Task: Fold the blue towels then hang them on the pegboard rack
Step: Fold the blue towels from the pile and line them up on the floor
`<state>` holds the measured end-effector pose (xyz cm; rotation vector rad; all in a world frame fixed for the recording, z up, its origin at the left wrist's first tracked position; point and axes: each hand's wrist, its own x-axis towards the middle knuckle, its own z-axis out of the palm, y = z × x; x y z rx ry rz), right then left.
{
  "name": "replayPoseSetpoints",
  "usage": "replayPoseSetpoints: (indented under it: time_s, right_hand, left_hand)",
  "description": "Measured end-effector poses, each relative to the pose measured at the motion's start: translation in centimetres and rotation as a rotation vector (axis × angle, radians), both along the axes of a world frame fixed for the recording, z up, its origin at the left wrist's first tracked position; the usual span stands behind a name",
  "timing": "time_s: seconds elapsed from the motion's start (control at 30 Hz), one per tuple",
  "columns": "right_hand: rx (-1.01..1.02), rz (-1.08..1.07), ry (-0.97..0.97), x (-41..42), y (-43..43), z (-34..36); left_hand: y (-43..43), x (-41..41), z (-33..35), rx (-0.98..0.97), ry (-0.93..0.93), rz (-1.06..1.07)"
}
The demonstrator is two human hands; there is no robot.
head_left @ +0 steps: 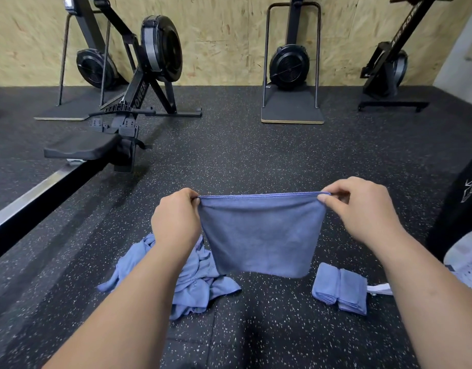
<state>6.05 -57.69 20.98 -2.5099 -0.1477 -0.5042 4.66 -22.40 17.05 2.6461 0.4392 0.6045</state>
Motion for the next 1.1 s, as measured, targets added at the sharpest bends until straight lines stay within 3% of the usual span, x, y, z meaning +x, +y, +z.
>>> replayPoseSetpoints:
  time_s: [0.27, 0.33, 0.47, 0.6, 0.67, 0.9, 1.1]
  right_hand:
    - [0.545, 0.166, 0.218, -0.1, -0.5, 0.4]
    - [0.672, 0.157, 0.243, 0.0, -0.3, 0.2]
    - [0.783, 0.030, 0.193, 0.6, 0.0, -0.5]
    - [0.894, -0.098, 0.231, 1.4, 0.1, -1.0]
    - [0.894, -0.144, 0.232, 1.7, 0.2, -1.3]
    - [0.680, -0.158, 0.218, 1.3, 2.6, -0.9]
    - [0.615, 0.039, 0.279, 0.0, 6.3, -0.9]
  left_hand:
    - [0.3, -0.2, 0.5, -0.098, -0.033, 0.014]
    - [0.4, 0.3, 0.2, -0.266, -0.019, -0.042]
    - [0.5, 1.1, -0.4, -0.822, 0.014, -0.141]
    - [-0.5, 1.1, -0.1, -1.068, 0.015, -0.142]
    - [-1.0, 1.1, 0.0, -1.077, -0.009, -0.122]
    - [-4.6, 0.2, 0.4, -0.833, -0.045, -0.169]
    - [-7.7, -0.8, 0.4, -0.945, 0.055, -0.303]
